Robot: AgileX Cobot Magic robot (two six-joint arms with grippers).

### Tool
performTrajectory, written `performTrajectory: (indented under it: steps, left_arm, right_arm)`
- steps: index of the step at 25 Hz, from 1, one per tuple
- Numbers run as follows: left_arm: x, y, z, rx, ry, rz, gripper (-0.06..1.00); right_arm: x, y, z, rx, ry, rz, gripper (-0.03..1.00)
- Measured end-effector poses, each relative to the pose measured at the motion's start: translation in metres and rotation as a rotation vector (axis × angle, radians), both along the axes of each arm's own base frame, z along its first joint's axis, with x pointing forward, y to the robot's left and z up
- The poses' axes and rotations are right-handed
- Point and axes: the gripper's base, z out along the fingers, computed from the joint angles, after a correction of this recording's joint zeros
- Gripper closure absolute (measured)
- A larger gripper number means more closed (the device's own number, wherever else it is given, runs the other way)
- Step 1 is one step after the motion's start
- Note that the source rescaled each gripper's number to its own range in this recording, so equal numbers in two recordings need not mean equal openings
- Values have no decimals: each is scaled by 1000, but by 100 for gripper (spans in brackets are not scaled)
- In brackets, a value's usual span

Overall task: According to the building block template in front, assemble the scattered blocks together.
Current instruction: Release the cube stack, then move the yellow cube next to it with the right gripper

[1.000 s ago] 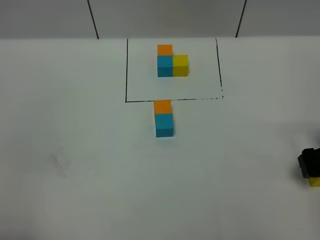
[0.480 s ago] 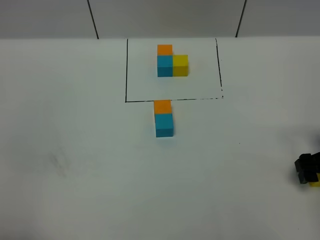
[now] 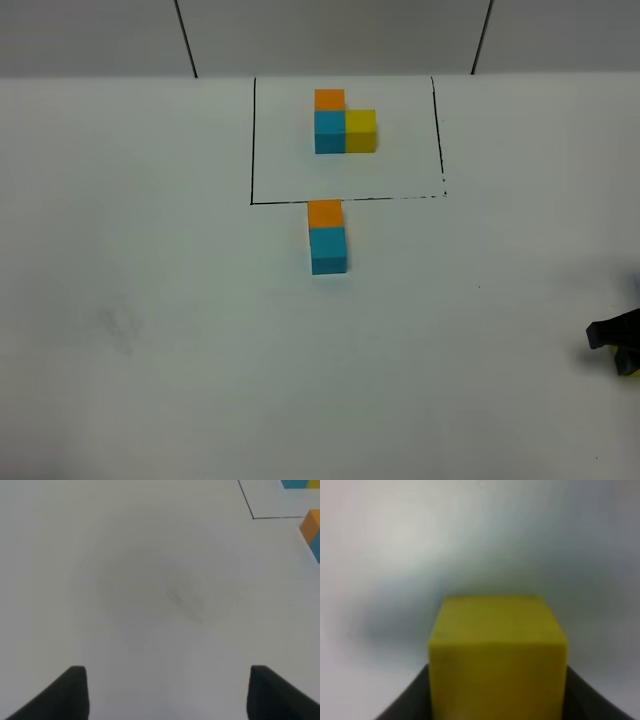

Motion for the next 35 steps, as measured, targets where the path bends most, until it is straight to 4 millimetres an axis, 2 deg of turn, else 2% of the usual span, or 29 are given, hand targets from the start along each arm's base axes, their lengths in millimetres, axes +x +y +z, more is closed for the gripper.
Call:
performTrajectory:
  steps: [2,5,7,10,14,18,21,25,30,35]
  left_arm:
    - [0,0,0,0,0,0,48]
    - [0,0,0,0,0,0,48]
    - [0,0,0,0,0,0,48]
    - [0,0,0,0,0,0,48]
    - [0,0,0,0,0,0,48]
    - [0,0,0,0,0,0,48]
    - [0,0,0,0,0,0,48]
    - [0,0,0,0,0,0,48]
    - [0,0,0,0,0,0,48]
    - [0,0,0,0,0,0,48]
  right_arm:
    - [4,4,7,-15,44,105,96]
    - [16,20,23,-79,86,422,96]
    - [29,39,37,-124,71,625,96]
    - [51,70,61,-158,3,816,96]
    - [79,119,75,-195,-5,1089,96]
    - [99,163,64,-239,23,1373,96]
    - [113,184,49,-248,35,1497,96]
    - [125,202,31,-247,59,1573,96]
    - [134,223,23,-221,28,1626,96]
    - [140,232,15,-171,-21,1607,96]
